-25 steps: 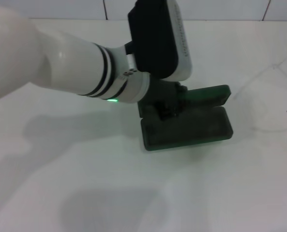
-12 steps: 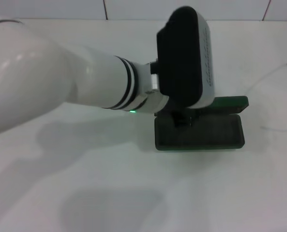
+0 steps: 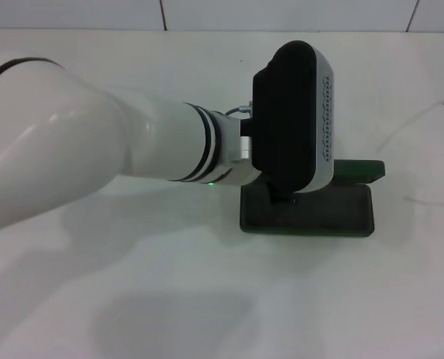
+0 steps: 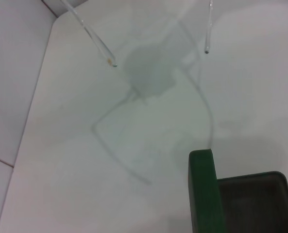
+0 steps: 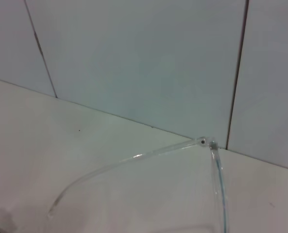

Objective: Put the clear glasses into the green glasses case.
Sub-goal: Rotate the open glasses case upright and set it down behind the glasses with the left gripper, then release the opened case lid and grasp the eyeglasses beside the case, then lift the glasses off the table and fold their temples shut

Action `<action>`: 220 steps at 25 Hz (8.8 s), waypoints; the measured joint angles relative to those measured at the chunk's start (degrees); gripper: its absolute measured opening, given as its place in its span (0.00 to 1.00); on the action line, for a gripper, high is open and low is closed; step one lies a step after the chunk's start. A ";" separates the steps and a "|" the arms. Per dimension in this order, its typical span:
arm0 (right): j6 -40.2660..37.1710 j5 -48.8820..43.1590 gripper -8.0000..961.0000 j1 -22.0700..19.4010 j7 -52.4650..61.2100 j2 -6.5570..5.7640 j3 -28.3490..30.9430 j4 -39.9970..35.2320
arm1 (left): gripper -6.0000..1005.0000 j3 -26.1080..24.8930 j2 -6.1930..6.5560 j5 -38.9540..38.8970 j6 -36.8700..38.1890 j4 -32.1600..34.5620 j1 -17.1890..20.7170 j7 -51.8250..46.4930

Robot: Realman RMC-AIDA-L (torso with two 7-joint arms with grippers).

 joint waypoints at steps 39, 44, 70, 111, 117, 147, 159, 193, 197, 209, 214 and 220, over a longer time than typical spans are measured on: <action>-0.08 0.07 0.11 -0.44 -1.47 0.26 0.02 0.83 | 0.49 -0.12 0.22 -3.49 1.14 2.37 1.04 3.11; -0.14 0.09 0.11 -0.55 -1.48 0.27 0.02 0.83 | 0.48 -1.16 0.30 -3.49 2.86 7.38 3.23 2.88; -16.46 31.33 0.11 2.81 -22.09 -5.36 0.00 31.68 | 0.47 -43.12 0.26 -51.72 25.89 29.62 26.48 9.69; -11.52 35.70 0.11 15.31 -39.70 0.96 -22.28 53.27 | 0.07 -38.57 0.40 -66.33 41.93 -0.64 16.47 25.24; -12.86 37.11 0.11 15.31 -40.05 0.97 -22.42 53.30 | 0.07 -38.45 0.42 -66.83 42.49 -2.81 16.20 27.27; -12.47 38.78 0.11 16.02 -41.15 1.32 -23.86 55.47 | 0.07 -36.51 0.19 -73.25 44.62 -10.83 15.70 35.88; -12.08 41.41 0.11 16.04 -41.84 1.33 -27.06 56.29 | 0.07 -36.30 0.06 -73.29 43.24 -13.28 15.21 38.40; -10.41 42.90 0.11 14.89 -43.22 1.17 -27.39 57.80 | 0.07 -31.83 0.15 -75.85 39.26 -13.62 18.05 48.06; -10.27 42.90 0.11 14.88 -43.23 1.16 -27.54 57.79 | 0.07 -31.64 0.16 -75.99 39.15 -13.88 18.33 49.37; -9.88 46.24 0.11 11.79 -44.63 0.46 -23.90 54.44 | 0.07 -32.28 0.29 -77.57 39.47 -13.25 20.62 51.13; -9.93 46.06 0.11 8.58 -44.63 0.27 -18.72 49.97 | 0.07 -33.27 0.37 -77.57 39.58 -11.33 22.22 50.93; -15.55 46.80 0.11 6.91 -44.45 0.12 -8.94 49.18 | 0.07 -35.44 0.44 -77.39 39.74 -10.91 23.44 50.86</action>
